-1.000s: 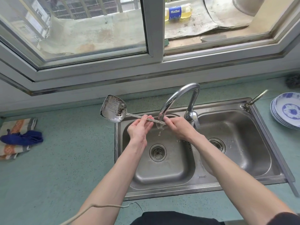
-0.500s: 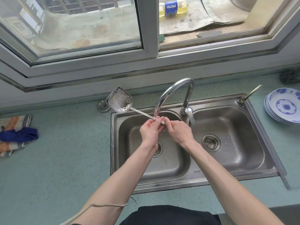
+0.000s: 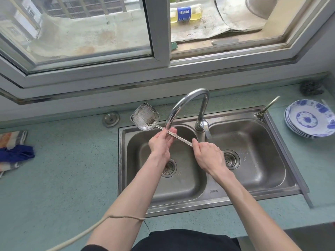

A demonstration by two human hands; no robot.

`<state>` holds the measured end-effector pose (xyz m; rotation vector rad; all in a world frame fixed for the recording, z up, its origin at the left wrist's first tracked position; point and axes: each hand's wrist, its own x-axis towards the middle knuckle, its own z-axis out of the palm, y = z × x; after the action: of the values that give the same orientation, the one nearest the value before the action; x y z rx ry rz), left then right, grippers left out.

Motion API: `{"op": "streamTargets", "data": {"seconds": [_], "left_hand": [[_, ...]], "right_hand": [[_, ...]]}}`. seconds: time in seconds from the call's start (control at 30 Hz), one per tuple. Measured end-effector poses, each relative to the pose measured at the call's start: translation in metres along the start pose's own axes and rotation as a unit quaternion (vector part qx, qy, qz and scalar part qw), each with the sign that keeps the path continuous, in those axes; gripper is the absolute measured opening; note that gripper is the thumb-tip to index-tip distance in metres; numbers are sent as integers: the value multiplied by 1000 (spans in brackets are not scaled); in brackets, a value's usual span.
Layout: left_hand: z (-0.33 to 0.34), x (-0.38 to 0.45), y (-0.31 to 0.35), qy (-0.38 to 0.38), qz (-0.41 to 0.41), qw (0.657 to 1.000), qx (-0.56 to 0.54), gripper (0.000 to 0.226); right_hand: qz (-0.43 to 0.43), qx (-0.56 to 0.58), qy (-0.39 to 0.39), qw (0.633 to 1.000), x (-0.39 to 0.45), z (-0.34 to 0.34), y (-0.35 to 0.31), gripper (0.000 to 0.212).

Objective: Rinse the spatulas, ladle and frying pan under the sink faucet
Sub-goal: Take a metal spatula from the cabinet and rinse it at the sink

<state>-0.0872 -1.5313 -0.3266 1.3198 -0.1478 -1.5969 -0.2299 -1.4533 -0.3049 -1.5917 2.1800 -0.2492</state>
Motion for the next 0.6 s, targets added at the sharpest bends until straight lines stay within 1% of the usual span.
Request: {"op": "streamTargets", "data": {"seconds": [0.07, 0.13, 0.2, 0.33, 0.47, 0.53, 0.6], "left_hand": [[0, 2, 2, 23, 9, 1000, -16, 10], [-4, 5, 5, 45, 22, 999, -20, 11], [-8, 6, 4, 37, 22, 999, -5, 8], [-2, -6, -14, 11, 7, 1000, 4, 10], [5, -21, -32, -26, -24, 999, 13, 7], [1, -19, -30, -33, -45, 998, 14, 11], [-5, -12, -19, -28, -56, 998, 10, 9]], "right_hand": [[1, -9, 1, 1000, -3, -4, 3, 64], [2, -15, -1, 1000, -7, -7, 11, 64], [2, -21, 0, 1000, -11, -9, 17, 64], [13, -32, 20, 999, -17, -10, 12, 63], [19, -24, 21, 999, -21, -9, 8, 63], [25, -25, 11, 999, -23, -14, 15, 64], [33, -27, 4, 999, -27, -23, 24, 64]]}}
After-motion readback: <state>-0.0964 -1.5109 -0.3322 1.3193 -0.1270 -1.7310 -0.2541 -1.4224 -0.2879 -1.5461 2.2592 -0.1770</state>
